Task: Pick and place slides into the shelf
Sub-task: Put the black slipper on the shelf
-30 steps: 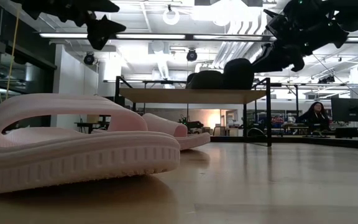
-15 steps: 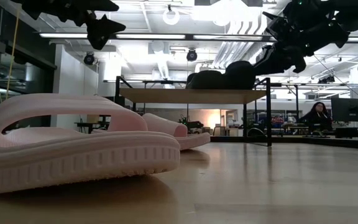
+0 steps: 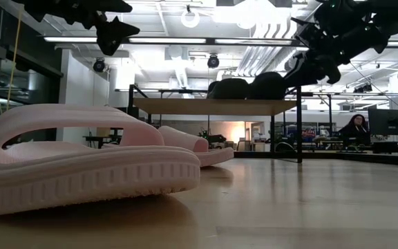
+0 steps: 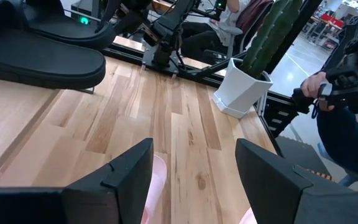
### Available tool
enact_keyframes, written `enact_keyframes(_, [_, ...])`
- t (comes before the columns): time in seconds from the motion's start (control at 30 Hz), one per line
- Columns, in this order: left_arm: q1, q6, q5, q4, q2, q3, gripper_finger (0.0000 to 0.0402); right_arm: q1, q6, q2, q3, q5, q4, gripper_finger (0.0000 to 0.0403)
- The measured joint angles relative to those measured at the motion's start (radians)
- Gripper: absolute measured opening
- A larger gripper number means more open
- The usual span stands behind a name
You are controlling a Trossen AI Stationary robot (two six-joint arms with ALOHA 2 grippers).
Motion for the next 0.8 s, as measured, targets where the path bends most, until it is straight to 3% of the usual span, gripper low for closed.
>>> enact_keyframes(0.8, [0.000, 0.000, 0.000, 0.001, 0.000, 0.000, 0.0216, -0.001, 0.075, -0.108, 0.000, -0.012, -0.080, 0.0118])
